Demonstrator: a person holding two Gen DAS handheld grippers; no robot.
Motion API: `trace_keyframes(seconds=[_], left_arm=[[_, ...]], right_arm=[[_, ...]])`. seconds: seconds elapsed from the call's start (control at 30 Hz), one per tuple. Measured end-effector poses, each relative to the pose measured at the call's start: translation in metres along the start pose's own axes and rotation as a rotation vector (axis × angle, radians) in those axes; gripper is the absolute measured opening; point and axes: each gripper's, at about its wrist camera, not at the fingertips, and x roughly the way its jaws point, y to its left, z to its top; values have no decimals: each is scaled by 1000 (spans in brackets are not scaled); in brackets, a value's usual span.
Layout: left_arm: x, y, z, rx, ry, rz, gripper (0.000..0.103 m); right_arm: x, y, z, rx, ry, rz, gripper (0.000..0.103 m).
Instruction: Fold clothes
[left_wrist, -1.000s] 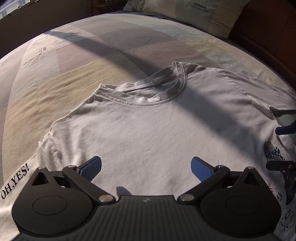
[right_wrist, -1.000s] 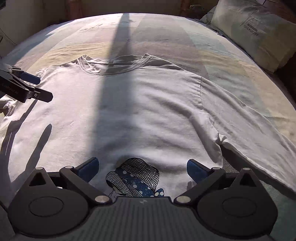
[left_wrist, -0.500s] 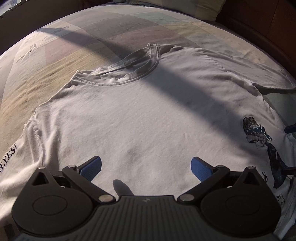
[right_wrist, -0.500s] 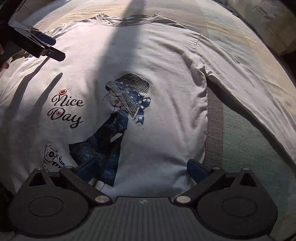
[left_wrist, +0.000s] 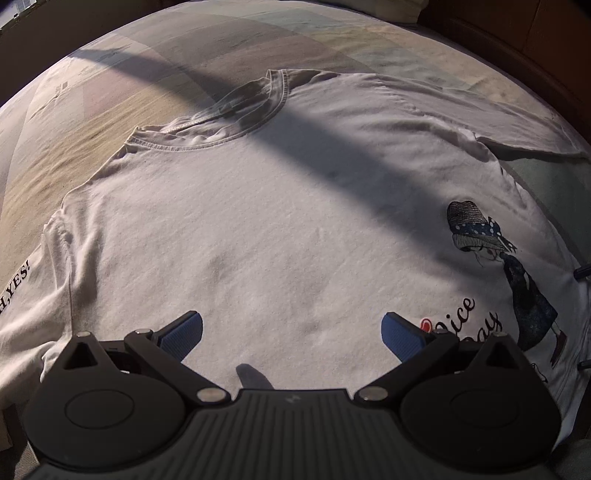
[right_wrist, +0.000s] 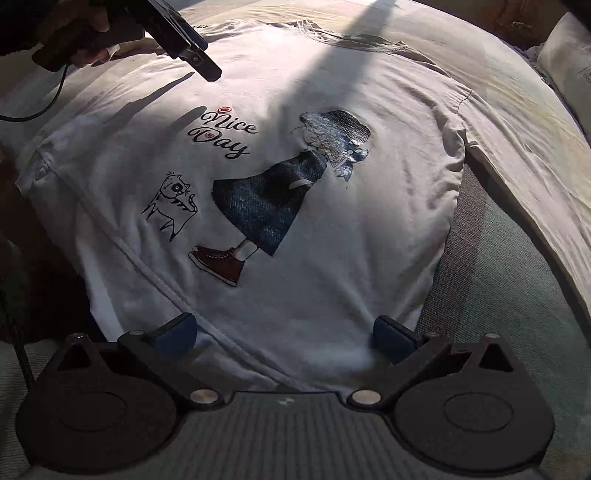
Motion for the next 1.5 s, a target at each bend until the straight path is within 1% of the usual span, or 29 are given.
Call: trace_keyframes(seconds=[0.03, 0.07, 0.17, 0.23, 0.27, 0.37, 0.4, 0.47, 0.57, 0.67, 0.77, 0.9, 0.97, 1.03, 1.1, 1.17, 1.23, 1.27, 1.33, 1.37, 1.43, 1.5], left_arm=[[-1, -4, -1, -2, 1, -6, 102], [-2, -10, -1, 3, 3, -13, 102], [-3, -25, -2, 43, 14, -33, 102], [-7, -32, -5, 83, 22, -42, 102], [-9, -35, -7, 98, 32, -39, 102], [-13, -35, -14, 99, 60, -15, 102], [-13, -34, -15, 87, 67, -4, 102], [-11, -32, -14, 52, 73, 8, 102], [-6, -31, -11, 14, 71, 5, 102], [0, -33, -12, 20, 73, -12, 102], [1, -35, -25, 38, 102, -26, 102], [-8, -34, -57, 20, 159, -41, 102], [-16, -36, -66, 22, 171, -56, 102], [-23, -37, -65, 35, 142, -70, 102], [-24, -35, -55, 75, 85, -64, 102], [-17, -30, -41, 103, 33, -53, 102], [-7, -18, -29, 96, -8, -41, 102], [0, -11, -25, 86, -22, -49, 102], [11, 2, -25, 53, -9, -63, 102], [13, 7, -28, 36, -8, -68, 102], [7, 14, -41, 4, -30, -79, 102], [-2, 21, -56, -35, -46, -91, 102]], right_arm=[[-2, 4, 2, -42, 17, -1, 103], [-5, 6, 5, -75, 7, 4, 103], [-1, 7, 9, -103, -32, 51, 103], [6, 5, 3, -101, -16, 49, 103], [2, 4, 0, -97, -24, 48, 103], [-7, 6, -3, -137, 20, 0, 103], [-12, 8, -1, -149, -3, -2, 103], [-17, 15, 8, -172, -78, 46, 103], [-2, 40, 29, -296, -150, 134, 103], [17, 65, 44, -409, -210, 200, 103], [30, 85, 44, -500, -229, 203, 103], [23, 93, 30, -625, -201, 176, 103], [14, 88, 29, -650, -189, 147, 103], [3, 77, 39, -614, -213, 91, 103], [-3, 63, 57, -550, -243, 37, 103], [2, 49, 81, -486, -250, -9, 103], [14, 35, 103, -419, -243, -39, 103], [22, 29, 110, -384, -223, -39, 103], [39, 19, 126, -316, -184, -37, 103], [46, 13, 132, -278, -168, -28, 103], [51, 4, 135, -176, -144, 19, 103], [51, 3, 132, -145, -144, 15, 103]])
